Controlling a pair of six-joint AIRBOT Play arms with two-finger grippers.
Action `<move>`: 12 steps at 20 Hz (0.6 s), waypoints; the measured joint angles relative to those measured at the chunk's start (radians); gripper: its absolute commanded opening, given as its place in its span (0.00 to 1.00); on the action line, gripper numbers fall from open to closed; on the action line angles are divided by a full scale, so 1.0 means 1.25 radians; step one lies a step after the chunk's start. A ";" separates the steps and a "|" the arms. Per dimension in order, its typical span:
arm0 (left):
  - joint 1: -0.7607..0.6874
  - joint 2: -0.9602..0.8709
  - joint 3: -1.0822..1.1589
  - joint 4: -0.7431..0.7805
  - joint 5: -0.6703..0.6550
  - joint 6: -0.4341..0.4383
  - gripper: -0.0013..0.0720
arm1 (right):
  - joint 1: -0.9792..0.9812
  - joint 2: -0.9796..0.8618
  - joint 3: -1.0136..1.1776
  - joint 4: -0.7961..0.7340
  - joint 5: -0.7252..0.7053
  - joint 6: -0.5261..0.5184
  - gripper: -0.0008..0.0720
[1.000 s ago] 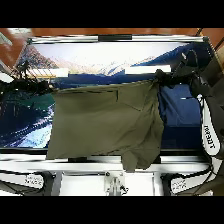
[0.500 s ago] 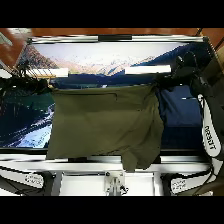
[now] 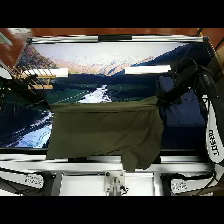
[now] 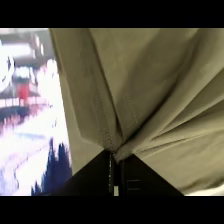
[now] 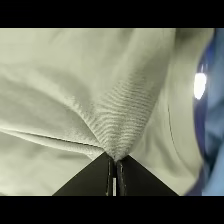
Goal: Fold the shirts.
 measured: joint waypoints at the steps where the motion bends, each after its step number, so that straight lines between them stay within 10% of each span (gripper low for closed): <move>1: 0.000 0.002 -0.013 0.005 -0.014 -0.005 0.06 | 0.000 0.000 -0.002 -0.004 -0.012 0.009 0.09; 12: -0.004 0.005 -0.175 0.021 -0.012 -0.027 0.06 | 0.000 0.000 -0.132 -0.032 -0.036 0.059 0.09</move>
